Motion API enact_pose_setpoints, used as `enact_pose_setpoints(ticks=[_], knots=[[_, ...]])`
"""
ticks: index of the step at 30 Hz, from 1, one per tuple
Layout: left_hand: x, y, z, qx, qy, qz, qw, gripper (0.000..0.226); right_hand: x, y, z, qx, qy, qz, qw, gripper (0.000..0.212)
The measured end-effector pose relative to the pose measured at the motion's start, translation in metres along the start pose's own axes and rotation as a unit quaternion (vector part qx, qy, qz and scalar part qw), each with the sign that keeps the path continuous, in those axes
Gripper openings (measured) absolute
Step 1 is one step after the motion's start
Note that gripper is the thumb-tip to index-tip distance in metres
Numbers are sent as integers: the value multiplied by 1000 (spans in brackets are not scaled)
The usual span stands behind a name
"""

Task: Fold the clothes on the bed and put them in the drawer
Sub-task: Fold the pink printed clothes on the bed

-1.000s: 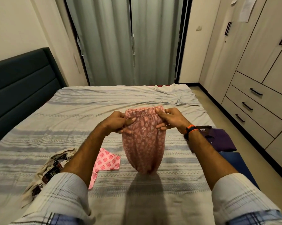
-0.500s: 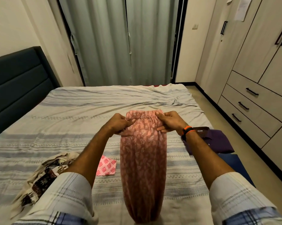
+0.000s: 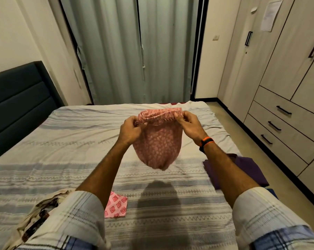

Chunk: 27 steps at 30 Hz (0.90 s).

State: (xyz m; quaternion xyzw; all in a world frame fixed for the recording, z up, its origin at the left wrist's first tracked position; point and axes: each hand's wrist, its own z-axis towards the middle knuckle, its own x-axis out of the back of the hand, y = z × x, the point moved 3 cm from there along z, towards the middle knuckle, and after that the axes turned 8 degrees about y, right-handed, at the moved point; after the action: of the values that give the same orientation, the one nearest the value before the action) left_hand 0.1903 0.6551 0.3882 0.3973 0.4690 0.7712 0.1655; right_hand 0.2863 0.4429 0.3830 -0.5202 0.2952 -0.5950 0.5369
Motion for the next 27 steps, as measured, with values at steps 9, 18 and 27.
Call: enact_pose_setpoints(ticks=[9, 18, 27], knots=[[-21, -69, -86, 31, -101, 70, 992, 16, 5, 66, -98, -62, -64, -6, 996, 33], [-49, -221, -266, 155, -278, 169, 933, 20, -6, 204, -290, -226, -187, -94, 951, 45], [-46, -261, -382, 212, -362, 193, 887, 28, 10, 243, -411, -351, -262, -100, 893, 32]])
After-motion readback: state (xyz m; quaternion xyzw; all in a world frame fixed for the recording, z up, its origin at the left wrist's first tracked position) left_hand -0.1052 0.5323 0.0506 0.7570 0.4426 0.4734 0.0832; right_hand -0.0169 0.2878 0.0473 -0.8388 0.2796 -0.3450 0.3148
